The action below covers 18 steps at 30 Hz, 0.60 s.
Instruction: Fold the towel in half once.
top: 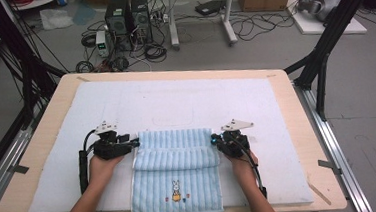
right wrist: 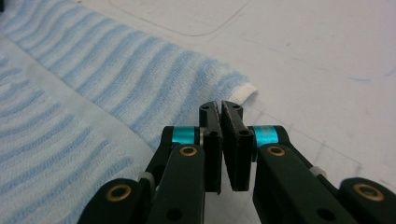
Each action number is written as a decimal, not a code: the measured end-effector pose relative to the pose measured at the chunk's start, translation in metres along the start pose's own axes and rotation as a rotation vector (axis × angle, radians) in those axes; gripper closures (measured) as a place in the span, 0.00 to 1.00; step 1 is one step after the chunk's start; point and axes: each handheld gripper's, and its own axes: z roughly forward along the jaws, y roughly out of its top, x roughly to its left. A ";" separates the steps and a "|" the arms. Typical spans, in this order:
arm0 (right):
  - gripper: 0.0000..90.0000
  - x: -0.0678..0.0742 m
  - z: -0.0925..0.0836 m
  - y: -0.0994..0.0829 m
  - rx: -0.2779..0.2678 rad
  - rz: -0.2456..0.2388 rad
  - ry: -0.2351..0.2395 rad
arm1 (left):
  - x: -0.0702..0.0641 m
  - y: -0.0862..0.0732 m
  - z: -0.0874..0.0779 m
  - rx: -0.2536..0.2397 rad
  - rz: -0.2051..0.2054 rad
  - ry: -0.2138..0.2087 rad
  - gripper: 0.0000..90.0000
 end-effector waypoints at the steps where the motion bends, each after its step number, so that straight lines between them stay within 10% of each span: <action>1: 0.90 -0.001 0.000 0.000 0.006 0.013 0.003 | -0.001 0.000 0.001 0.002 -0.001 -0.007 0.54; 7: 0.60 -0.007 -0.001 -0.002 -0.010 0.116 0.021 | -0.003 -0.001 0.004 0.025 0.013 -0.050 0.53; 12: 0.54 -0.005 0.006 -0.003 0.035 0.115 0.042 | -0.009 -0.001 0.007 0.042 0.053 -0.083 0.59; 15: 0.59 0.005 0.007 -0.001 0.061 0.040 -0.021 | -0.015 -0.001 0.009 0.068 0.123 -0.095 0.82; 18: 0.85 0.012 0.008 0.003 0.086 -0.007 0.006 | -0.015 0.000 0.010 0.074 0.118 -0.114 0.92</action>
